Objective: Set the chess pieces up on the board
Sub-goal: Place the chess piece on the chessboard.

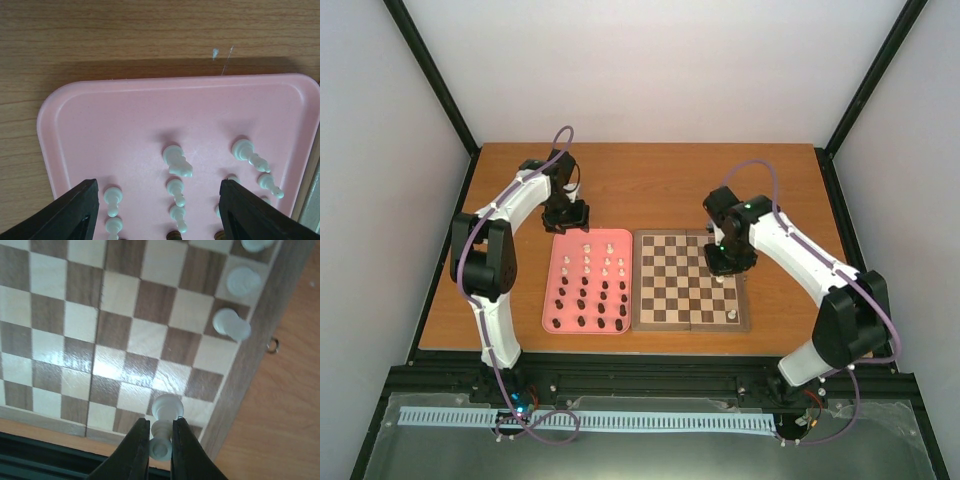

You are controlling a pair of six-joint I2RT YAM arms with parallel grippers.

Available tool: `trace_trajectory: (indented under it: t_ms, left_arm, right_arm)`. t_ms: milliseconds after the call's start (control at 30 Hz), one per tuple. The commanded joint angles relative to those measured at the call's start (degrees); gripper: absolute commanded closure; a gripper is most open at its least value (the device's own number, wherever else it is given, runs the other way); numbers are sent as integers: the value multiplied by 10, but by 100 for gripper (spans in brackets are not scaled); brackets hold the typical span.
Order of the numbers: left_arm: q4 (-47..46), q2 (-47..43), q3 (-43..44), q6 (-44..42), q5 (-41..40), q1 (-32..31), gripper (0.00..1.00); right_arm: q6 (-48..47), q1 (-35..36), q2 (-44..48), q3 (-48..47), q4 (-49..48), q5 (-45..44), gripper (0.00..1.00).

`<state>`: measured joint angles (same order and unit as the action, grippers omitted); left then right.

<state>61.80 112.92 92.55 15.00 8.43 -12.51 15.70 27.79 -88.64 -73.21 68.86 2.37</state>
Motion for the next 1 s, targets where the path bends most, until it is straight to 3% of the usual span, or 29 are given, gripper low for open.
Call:
trace_trajectory:
  t_ms: [0,433,967]
  left_arm:
    - [7,4,19,4,8,6,25]
    - [0,-8,6,4,10,6,25]
    - [0,-11,4,3,9,6,25]
  right_arm:
    - [33,-26,45,44,-4,4,97]
    - [71,-66,62,137,-98,-1,97]
    - [67,-80,34,149,-153,-9,97]
